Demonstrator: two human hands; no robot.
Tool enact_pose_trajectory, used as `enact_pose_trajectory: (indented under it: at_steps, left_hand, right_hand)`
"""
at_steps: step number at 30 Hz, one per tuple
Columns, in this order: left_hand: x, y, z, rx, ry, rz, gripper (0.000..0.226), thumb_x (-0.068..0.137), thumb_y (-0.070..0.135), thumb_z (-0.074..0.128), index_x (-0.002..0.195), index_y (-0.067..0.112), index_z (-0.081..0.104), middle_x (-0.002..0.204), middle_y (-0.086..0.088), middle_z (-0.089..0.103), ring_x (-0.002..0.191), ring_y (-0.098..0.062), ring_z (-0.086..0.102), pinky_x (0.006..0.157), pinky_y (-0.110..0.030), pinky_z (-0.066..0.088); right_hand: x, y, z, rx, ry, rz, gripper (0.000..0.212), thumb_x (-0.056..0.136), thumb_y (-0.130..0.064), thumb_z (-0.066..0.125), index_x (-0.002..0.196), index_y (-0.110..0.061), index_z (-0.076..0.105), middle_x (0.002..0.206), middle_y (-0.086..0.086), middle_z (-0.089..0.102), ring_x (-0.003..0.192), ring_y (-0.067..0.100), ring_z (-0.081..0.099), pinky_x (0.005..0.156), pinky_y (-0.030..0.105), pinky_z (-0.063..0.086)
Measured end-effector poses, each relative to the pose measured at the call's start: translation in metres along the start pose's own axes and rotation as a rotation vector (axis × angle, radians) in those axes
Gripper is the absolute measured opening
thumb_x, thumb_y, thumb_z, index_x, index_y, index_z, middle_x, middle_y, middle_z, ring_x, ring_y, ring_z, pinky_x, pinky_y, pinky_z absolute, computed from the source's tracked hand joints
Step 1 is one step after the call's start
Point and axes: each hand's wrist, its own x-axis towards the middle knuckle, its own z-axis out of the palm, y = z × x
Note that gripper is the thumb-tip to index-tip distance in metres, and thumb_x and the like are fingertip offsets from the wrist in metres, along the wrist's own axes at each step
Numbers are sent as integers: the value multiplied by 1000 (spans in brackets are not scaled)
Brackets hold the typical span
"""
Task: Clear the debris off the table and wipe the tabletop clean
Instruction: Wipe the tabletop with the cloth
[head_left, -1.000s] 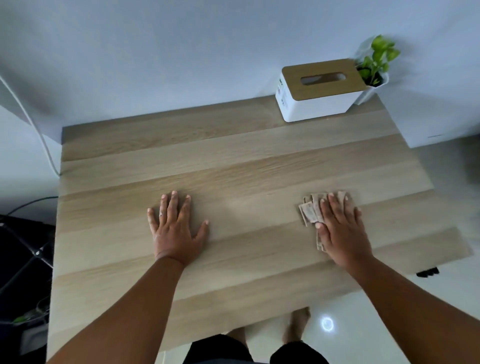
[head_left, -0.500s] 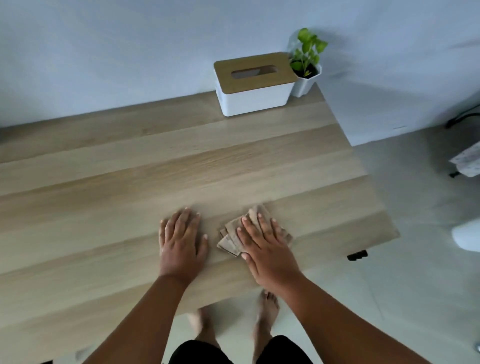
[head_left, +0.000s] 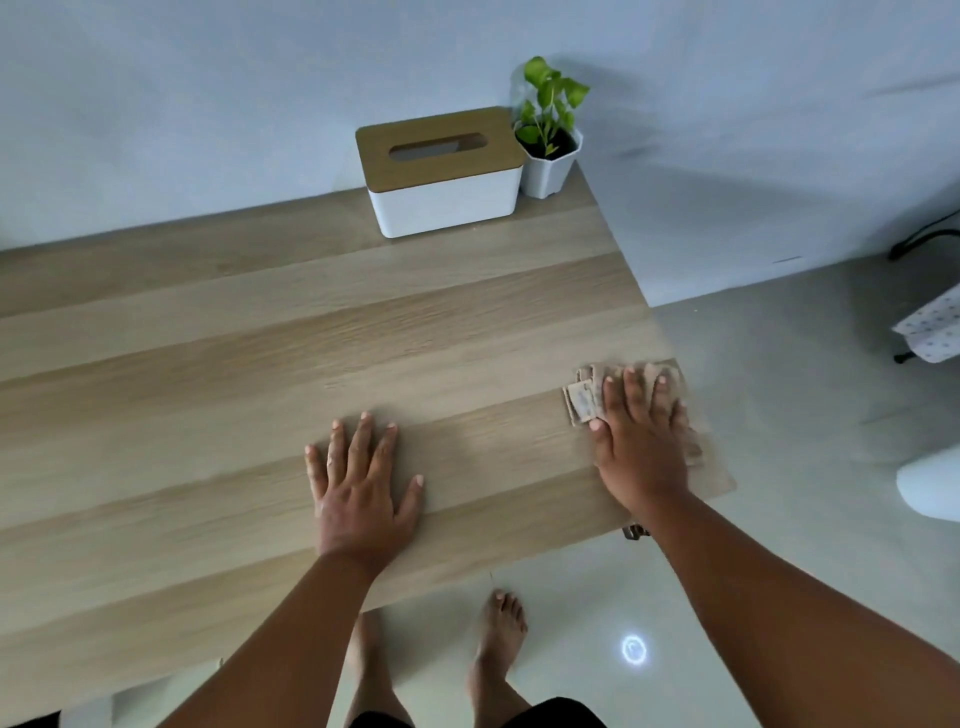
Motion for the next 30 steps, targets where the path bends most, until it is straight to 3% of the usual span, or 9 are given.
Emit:
enact_pose_trajectory:
  at_steps: [3,6,8,13,19,23,30]
  left_hand:
    - [1,-1,2,8,8,-6,74,89,63,44,154,26,47,167,-4,33,160,-31,11,126,-63,7]
    - [1,2,0,14,4,-19,74,90,63,42,153,25,48,168,-5,33,160,-30,12,127,-61,7]
    - [1,2,-1,0,16,-17,73,91,61,40,152,24,49,168,-5,33,160,-30,13,126,-61,8]
    - [1,1,0,-2,19,-20,71,92,60,39,153,25,48,168,-3,32,160,-28,12,126,-62,8]
    - [0,-1,4,8,20,-19,72,92,60,40,155,26,45,169,-2,29,161,-28,10,126,-62,7]
    - [1,0,3,2,25,-21,72,88,56,45,153,25,46,168,-4,31,160,-30,13,126,-62,7]
    - [1,-2,3,4,-12,-20,74,87,57,46,154,27,42,169,-3,28,160,-30,9,127,-61,4]
  right_hand:
    - [8,-37,3,5,25,-26,71,100,-54,21,164,-23,20,174,11,8,157,50,-4,125,68,5]
    - [-11,-76,14,17,35,-243,69,104,-53,26,164,-23,17,174,12,3,156,50,-10,124,70,5]
    - [-32,-91,24,25,39,-376,69,103,-49,35,164,-20,22,175,11,6,158,47,-5,123,70,11]
    - [-47,-36,31,16,106,-560,66,103,-40,43,164,-22,25,175,2,11,161,33,5,126,60,17]
    - [-28,43,17,4,110,-326,65,101,-41,37,162,-18,31,174,3,17,161,34,10,124,61,22]
    - [-27,42,14,27,93,-203,66,100,-41,34,162,-17,33,173,5,20,161,34,8,127,59,16]
    - [-29,36,7,21,17,-179,71,99,-50,23,164,-20,25,175,3,9,161,35,-2,127,61,11]
